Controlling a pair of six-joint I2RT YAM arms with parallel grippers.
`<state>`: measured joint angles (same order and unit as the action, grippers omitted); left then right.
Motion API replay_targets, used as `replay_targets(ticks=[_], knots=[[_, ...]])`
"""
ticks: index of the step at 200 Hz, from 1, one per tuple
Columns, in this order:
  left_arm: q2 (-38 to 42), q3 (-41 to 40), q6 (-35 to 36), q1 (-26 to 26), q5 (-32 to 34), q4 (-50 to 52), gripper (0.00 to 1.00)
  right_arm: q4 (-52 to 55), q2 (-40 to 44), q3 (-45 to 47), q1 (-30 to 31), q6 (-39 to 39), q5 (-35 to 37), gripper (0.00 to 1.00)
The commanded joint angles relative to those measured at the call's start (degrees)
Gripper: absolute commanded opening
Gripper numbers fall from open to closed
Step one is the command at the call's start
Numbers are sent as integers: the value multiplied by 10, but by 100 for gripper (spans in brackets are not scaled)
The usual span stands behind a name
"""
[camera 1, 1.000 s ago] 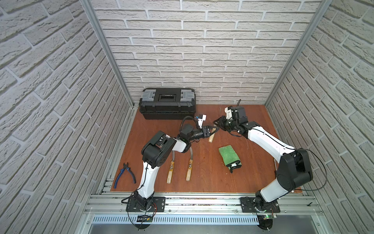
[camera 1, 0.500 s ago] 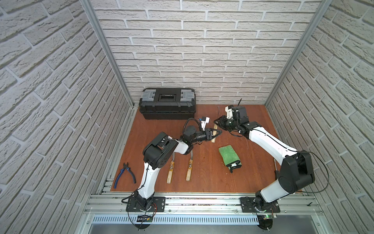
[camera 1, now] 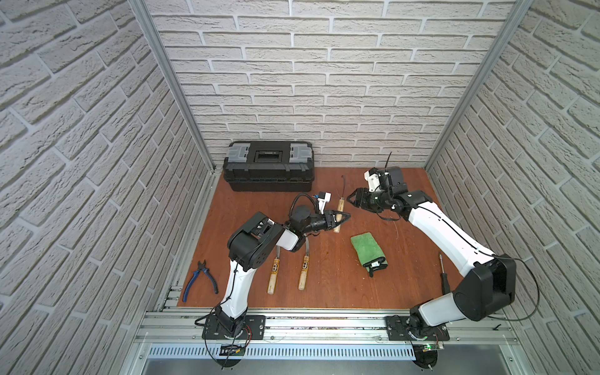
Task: Wipe small sickles with rags
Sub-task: Pick up the rag from the center of the board.
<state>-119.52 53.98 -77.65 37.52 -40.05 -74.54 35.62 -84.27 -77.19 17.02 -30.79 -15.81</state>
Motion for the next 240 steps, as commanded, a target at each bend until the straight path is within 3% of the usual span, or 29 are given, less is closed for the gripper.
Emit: replay_targets(ticks=[1, 18, 52, 115, 240], knots=[[27, -13, 14, -15, 16, -59, 0, 139, 43, -13, -1, 83, 36, 66], [27, -18, 15, -20, 20, -58, 0, 186, 58, 0, -1, 104, 52, 72], [35, -22, 17, -24, 25, -58, 0, 227, 52, 67, 1, 131, 90, 74], [52, -42, 25, -25, 26, -58, 0, 173, -3, 164, 3, 136, 94, 75], [52, -47, 24, -31, 21, -59, 0, 127, -142, 175, 1, 131, 114, 77]])
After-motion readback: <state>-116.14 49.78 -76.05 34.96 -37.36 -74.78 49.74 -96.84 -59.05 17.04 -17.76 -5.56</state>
